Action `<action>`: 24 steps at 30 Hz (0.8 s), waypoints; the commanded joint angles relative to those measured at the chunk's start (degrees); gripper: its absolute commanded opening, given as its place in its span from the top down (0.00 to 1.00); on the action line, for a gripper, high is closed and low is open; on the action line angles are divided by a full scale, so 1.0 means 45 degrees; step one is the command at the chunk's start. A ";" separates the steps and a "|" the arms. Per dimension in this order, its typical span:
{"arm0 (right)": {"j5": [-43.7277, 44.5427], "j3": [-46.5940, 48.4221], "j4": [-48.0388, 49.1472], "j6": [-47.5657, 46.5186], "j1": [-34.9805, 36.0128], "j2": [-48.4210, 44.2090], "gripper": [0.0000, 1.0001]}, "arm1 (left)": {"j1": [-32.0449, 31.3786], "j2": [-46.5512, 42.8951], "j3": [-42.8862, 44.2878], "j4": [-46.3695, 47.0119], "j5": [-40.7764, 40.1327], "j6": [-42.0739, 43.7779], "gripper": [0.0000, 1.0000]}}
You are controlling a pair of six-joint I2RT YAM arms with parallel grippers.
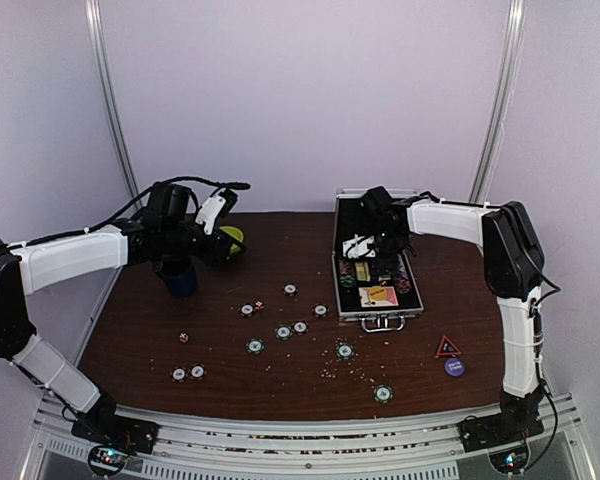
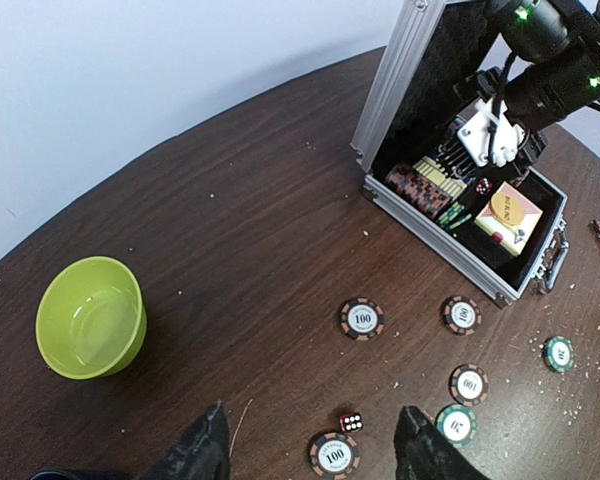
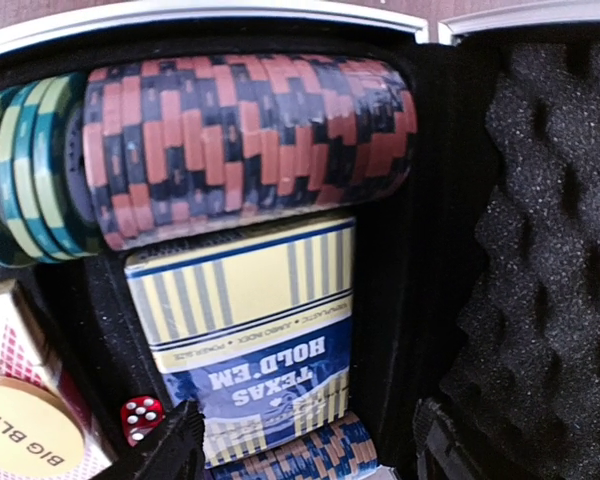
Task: Pack up texas hold em set
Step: Place the poker case in the slot.
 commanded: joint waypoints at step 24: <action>-0.7704 -0.7768 0.1507 0.6556 0.0502 -0.9052 0.28 | -0.2875 0.1004 0.1013 -0.3279 -0.5393 -0.0239 0.02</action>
